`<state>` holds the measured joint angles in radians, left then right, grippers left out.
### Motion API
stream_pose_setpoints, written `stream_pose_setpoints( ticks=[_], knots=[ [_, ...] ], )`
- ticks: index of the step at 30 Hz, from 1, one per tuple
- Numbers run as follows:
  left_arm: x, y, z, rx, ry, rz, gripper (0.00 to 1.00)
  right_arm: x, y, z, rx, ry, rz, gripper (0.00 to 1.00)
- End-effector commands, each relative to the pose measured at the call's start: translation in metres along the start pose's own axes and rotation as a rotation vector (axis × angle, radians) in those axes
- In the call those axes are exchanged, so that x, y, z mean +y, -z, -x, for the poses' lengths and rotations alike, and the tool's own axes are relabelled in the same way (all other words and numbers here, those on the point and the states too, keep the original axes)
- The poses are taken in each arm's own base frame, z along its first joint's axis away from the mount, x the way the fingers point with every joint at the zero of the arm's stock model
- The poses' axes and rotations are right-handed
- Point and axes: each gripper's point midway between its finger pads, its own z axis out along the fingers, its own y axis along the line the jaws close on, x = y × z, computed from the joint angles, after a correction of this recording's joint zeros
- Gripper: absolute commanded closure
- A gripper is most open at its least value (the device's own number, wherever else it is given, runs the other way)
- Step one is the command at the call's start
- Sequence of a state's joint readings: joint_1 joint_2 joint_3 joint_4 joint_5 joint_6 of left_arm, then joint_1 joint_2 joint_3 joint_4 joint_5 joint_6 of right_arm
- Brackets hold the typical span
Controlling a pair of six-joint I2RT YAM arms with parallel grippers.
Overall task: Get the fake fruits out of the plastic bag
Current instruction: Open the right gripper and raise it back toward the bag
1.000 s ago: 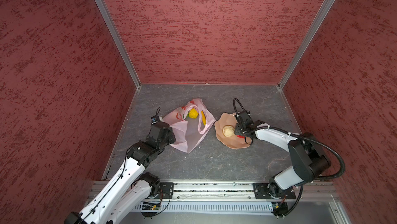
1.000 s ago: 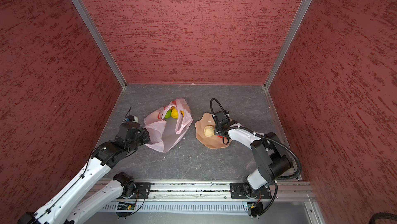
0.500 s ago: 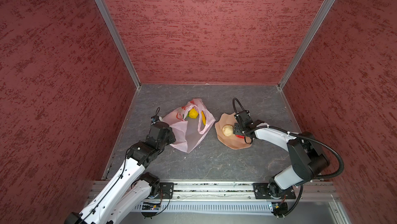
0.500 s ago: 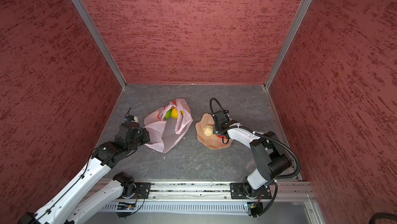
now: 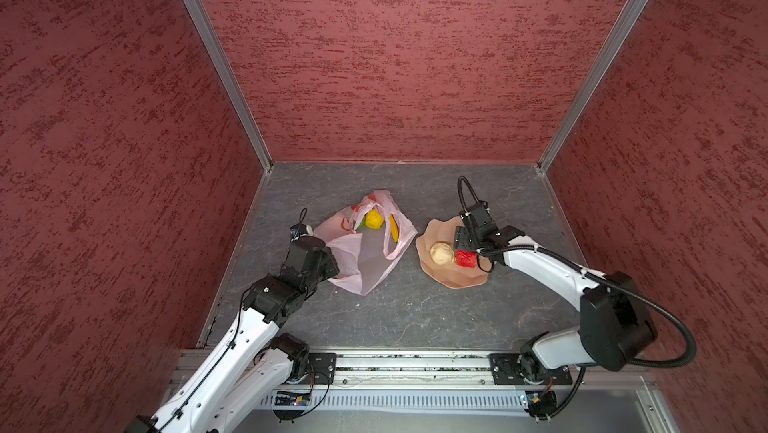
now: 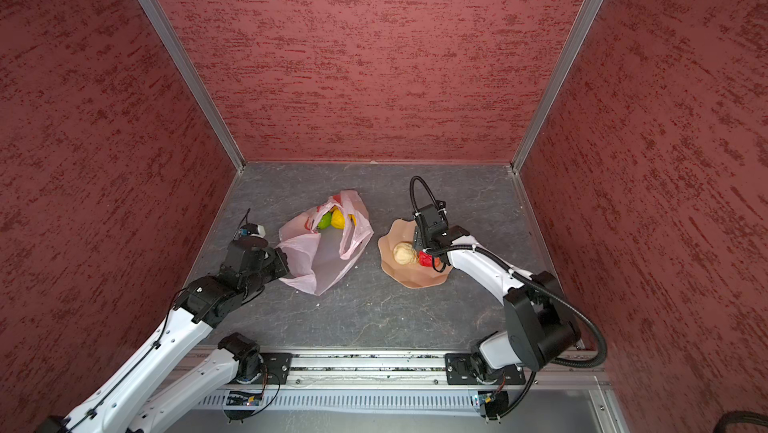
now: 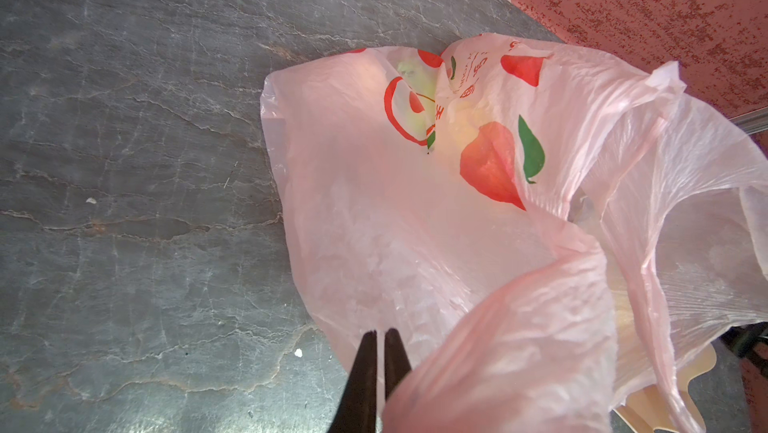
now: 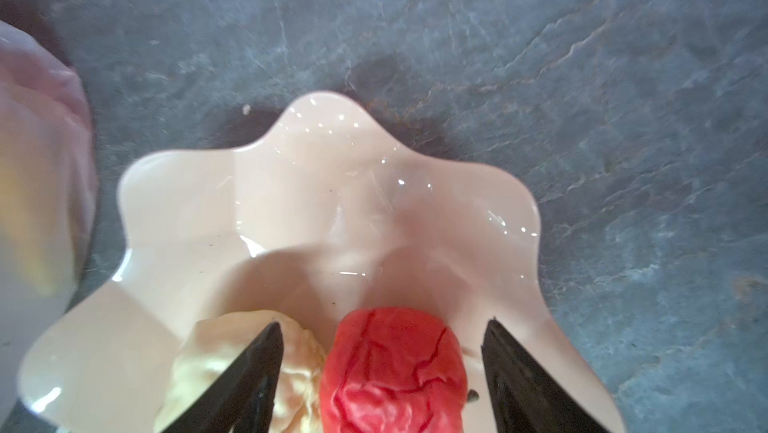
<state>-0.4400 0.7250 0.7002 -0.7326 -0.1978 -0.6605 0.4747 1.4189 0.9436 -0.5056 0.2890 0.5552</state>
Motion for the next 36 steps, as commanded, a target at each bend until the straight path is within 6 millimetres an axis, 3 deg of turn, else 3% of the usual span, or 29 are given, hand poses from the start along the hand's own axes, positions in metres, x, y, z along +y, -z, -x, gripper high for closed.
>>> stream_pose_setpoints(
  ticks=[1,4,7,10,16,18,20,23,28,32,36],
  knots=[
    [0.001,0.002,0.000,-0.001,-0.009,-0.009,0.91,0.005,0.034,0.023,-0.084,0.017,0.038,0.26],
    [0.002,0.004,0.000,-0.002,-0.010,-0.008,0.91,0.017,0.064,0.035,-0.140,0.034,0.086,0.32],
    [0.008,0.007,0.001,-0.004,-0.019,0.019,0.91,0.045,0.099,0.046,-0.213,0.083,0.162,0.39],
    [0.017,0.011,0.003,-0.009,-0.025,0.067,0.91,0.096,0.130,0.049,-0.271,0.178,0.252,0.42],
    [0.042,0.016,0.004,-0.042,-0.022,0.181,0.91,0.217,0.196,0.044,-0.362,0.292,0.583,0.47],
    [0.044,0.020,0.007,-0.066,-0.011,0.183,0.91,0.250,0.216,0.036,-0.373,0.341,0.687,0.48],
    [0.042,0.022,0.010,-0.091,0.004,0.164,0.91,0.286,0.222,0.017,-0.340,0.409,0.788,0.48],
    [0.038,0.023,0.012,-0.105,0.019,0.135,0.91,0.316,0.202,-0.001,-0.266,0.443,0.811,0.49],
    [0.035,0.024,0.013,-0.119,0.039,0.109,0.91,0.338,0.147,-0.033,-0.150,0.485,0.742,0.53],
    [0.032,0.027,0.016,-0.140,0.052,0.080,0.91,0.337,0.104,-0.058,-0.058,0.497,0.663,0.57],
    [0.032,0.027,0.014,-0.139,0.056,0.074,0.91,0.329,0.075,-0.077,-0.002,0.525,0.593,0.59]
  ],
)
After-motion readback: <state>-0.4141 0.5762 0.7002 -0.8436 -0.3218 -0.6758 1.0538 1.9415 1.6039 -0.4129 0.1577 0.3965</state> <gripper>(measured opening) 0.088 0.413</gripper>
